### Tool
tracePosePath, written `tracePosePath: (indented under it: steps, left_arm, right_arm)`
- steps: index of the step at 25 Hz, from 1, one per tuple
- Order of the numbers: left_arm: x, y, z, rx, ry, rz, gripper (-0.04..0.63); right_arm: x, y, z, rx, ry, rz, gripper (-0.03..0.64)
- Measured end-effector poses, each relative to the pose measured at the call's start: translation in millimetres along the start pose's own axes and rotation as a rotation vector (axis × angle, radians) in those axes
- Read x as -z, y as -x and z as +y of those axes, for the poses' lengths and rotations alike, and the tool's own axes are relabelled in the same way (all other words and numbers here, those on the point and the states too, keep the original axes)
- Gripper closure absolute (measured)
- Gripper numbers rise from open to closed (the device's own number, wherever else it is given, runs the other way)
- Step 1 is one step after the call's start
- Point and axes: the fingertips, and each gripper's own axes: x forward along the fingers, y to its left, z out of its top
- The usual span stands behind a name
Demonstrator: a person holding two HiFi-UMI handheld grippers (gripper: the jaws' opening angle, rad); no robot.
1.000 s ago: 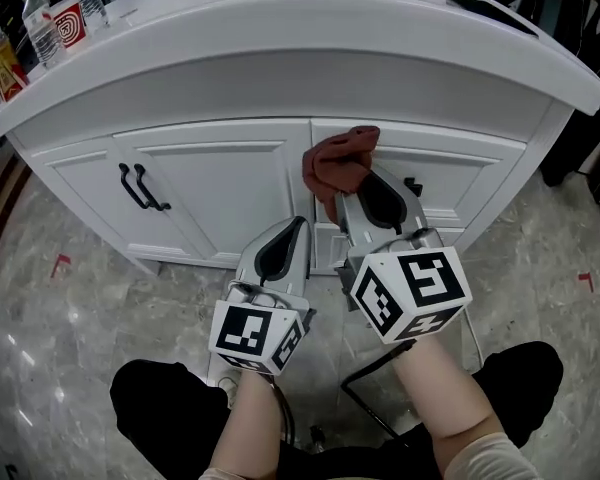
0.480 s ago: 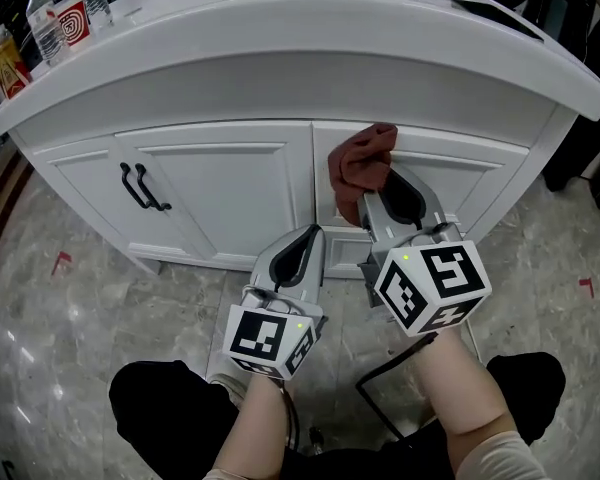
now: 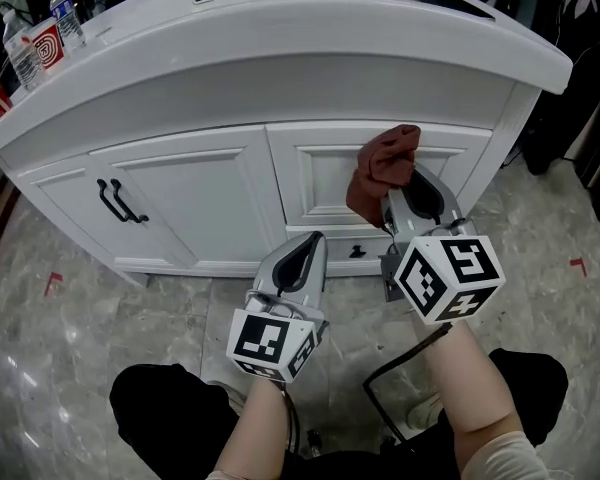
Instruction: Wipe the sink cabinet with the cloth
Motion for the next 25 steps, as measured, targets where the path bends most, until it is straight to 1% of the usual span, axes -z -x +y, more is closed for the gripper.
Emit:
tracePosePath:
  steps: [5, 10, 12, 15, 20, 22, 23, 25]
  left_arm:
    - [-7, -5, -10, 0.019, -0.003, -0.012, 0.595]
    - [-3, -8, -15, 0.024, -0.002, -0.004, 0.595]
    - [-2, -10, -18, 0.030, -0.002, -0.003, 0.595]
    - [1, -15, -26, 0.042, 0.000, 0.002, 0.595]
    - [-1, -16, -36, 0.062, 0.000, 0.004, 0.595]
    - [-2, -13, -35, 0.060, -0.003, 0.004, 0.595]
    - [-2, -11, -33, 0.056, -0.004, 0.004, 0.595]
    - [-3, -6, -28, 0.044, -0.005, 0.006, 0.595]
  right_arm:
    - [-6, 14, -24, 0.054, 0.022, -0.001, 0.526]
    - [-14, 33, -63, 0.161, 0.056, -0.005, 0.528]
    - [-16, 41, -76, 0.191, 0.053, -0.006, 0.528]
    - [-19, 47, -85, 0.213, 0.056, -0.006, 0.528]
    - [-25, 62, -103, 0.294, 0.042, -0.008, 0.528]
    - [-30, 64, -96, 0.292, 0.027, -0.032, 0.529]
    - [-32, 62, -86, 0.270, 0.017, -0.045, 0.529]
    - [-30, 53, -56, 0.192, -0.014, -0.061, 0.529]
